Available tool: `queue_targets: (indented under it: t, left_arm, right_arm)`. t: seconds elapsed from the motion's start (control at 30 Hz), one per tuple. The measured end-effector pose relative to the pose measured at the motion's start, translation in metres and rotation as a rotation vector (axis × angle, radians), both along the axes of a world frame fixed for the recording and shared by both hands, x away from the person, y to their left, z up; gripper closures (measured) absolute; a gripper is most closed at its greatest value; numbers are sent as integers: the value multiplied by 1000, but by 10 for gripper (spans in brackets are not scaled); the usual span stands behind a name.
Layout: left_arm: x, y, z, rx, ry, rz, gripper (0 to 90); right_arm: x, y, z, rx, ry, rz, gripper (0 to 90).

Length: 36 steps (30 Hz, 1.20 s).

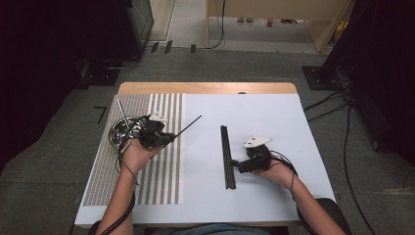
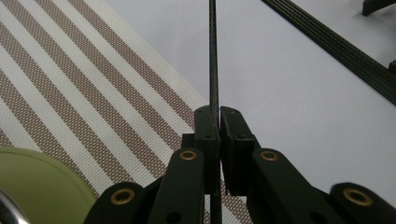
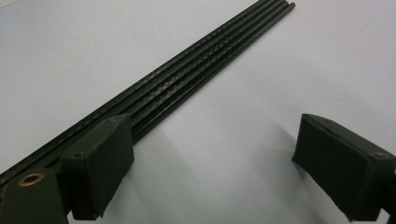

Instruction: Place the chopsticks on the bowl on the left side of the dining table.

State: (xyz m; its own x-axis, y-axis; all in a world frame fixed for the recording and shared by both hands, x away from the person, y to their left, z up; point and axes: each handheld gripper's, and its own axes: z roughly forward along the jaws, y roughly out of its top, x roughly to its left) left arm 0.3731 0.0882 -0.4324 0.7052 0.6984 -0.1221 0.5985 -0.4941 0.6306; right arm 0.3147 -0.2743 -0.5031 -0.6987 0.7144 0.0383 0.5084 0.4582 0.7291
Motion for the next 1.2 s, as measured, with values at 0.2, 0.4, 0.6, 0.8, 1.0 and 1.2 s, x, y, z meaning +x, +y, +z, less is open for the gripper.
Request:
queue_targets:
  t: [0.2, 0.4, 0.6, 0.8, 1.0, 1.2]
  left_arm:
    - [0, 6, 1, -1, 0, 12, 874]
    - [1, 14, 3, -1, 0, 23, 874]
    - [0, 21, 4, 5, -6, 31, 874]
    - [0, 28, 4, 5, -12, 39, 874]
    - [0, 35, 5, 16, -14, 51, 874]
    - [-1, 42, 6, 20, -14, 65, 873]
  right_arm:
    - [0, 0, 0, -1, -2, 1, 114]
    - [0, 0, 0, -1, -2, 1, 114]
    - [0, 0, 0, -1, -2, 1, 114]
    - [0, 0, 0, -1, -2, 1, 114]
    - [0, 0, 0, 0, -2, 1, 114]
    - [0, 0, 0, -1, 0, 0, 114]
